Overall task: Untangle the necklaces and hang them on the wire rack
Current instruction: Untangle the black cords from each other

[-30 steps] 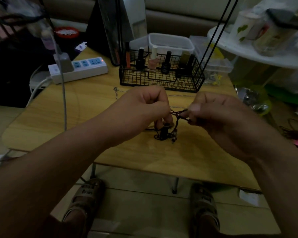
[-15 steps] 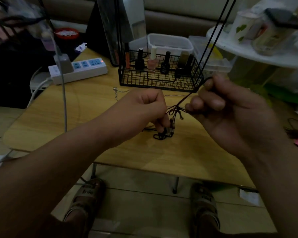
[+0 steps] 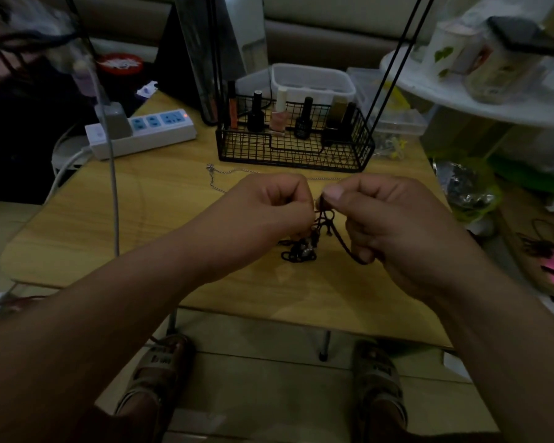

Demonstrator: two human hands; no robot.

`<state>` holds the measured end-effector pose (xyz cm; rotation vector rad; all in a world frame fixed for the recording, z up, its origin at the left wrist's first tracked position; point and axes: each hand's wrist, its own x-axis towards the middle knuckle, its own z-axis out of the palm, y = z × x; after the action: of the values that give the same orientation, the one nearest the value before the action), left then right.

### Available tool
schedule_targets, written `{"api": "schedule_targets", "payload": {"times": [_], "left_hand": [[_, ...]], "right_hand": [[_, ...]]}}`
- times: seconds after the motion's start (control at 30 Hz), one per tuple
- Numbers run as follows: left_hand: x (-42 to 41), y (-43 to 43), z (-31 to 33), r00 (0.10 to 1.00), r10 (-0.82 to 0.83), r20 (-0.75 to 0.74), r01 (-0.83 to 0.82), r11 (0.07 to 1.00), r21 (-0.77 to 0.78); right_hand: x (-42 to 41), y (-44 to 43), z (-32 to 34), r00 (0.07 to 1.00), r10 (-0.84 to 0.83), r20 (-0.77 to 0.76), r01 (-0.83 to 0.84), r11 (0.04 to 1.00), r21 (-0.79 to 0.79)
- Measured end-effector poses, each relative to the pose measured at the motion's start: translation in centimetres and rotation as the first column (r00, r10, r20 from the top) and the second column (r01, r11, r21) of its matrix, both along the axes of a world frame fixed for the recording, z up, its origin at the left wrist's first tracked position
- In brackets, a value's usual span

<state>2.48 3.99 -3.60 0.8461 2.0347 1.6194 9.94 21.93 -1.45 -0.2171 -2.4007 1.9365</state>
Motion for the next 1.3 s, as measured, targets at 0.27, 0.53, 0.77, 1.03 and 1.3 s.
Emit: {"api": "schedule_targets", "payload": {"times": [0.27,0.53,0.77,1.03,1.3], "left_hand": [[0.0,-0.2,-0.3,0.999,0.038,-0.002,-0.038,0.999,-0.028],[0.3,1.2,-0.1,0.934,-0.007,0.357,-0.131,0.924,0.360],[1.5,1.8,-0.2,0.941,0.114,0.319,-0.193,0.954,0.229],[1.8,1.4,-0.1,0.960,0.102,0.262,-0.135,0.985,0.111],[0.6,1.6,-0.5,0.939,0.041,0.341,-0.096,0.985,0.146]], "right_hand": [[-0.4,0.1,0.7,0.996,-0.089,-0.029,0.054,0.798,-0.601],[-0.1,0.0,0.4,0.999,-0.038,-0.012,0.027,0.862,-0.506],[0.1,-0.6,0.0,0.999,-0.054,0.000,0.054,0.989,-0.139],[-0.2,0.1,0.7,0.995,0.056,0.077,-0.024,0.930,-0.367],[-0.3,0.2,0.5,0.992,0.101,0.078,-0.053,0.880,-0.471]]}}
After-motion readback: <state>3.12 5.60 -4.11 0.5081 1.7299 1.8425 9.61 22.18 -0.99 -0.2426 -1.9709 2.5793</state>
